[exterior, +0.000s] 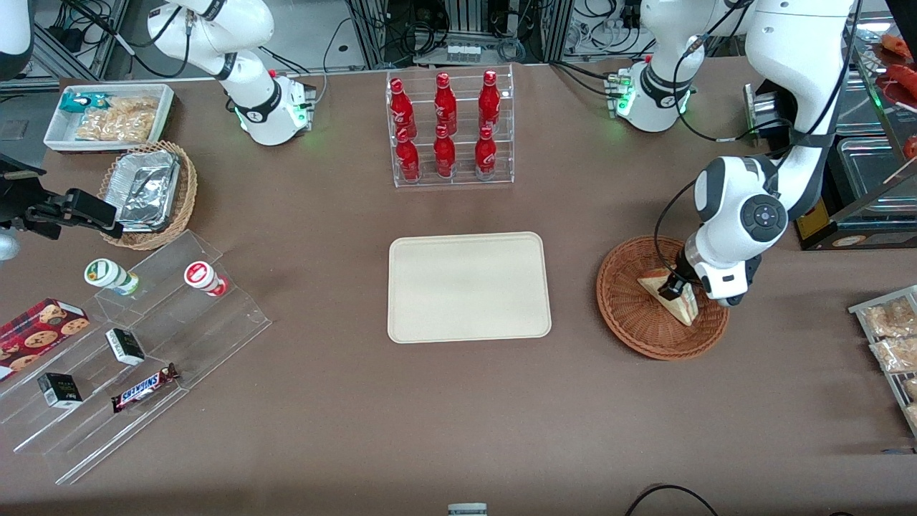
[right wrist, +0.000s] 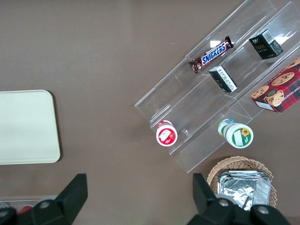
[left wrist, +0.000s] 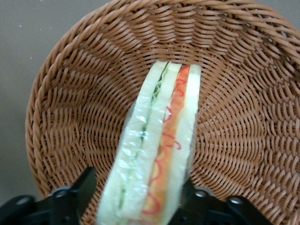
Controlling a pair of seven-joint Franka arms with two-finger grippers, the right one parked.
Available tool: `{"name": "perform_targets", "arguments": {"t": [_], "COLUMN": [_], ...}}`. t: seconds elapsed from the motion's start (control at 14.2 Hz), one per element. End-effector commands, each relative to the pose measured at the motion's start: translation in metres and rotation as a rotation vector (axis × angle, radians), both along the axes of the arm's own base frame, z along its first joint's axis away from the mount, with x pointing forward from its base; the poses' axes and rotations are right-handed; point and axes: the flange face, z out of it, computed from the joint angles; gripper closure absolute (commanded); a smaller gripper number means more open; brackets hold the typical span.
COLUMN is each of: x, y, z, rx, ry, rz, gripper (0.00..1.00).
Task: Place sandwich from basket to tray
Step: 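Lower the left gripper and close it on the wrapped sandwich, then lift the sandwich and carry it over the cream tray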
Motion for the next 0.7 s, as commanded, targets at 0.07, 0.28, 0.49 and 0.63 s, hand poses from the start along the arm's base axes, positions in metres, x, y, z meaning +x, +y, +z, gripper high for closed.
{"name": "perform_targets", "arguments": {"t": [0.07, 0.28, 0.49, 0.63], "x": [0.009, 0.036, 0.048, 0.058], "y": [-0.005, -0.019, -0.068, -0.109], "z": [0.017, 0.046, 0.072, 0.081], "rx": [-0.011, -0.028, -0.04, -0.039], "ry": [-0.035, -0.013, 0.006, 0.045], "rz": [-0.1, -0.392, -0.576, -0.643], "gripper": [0.95, 0.93, 0.92, 0.93]}}
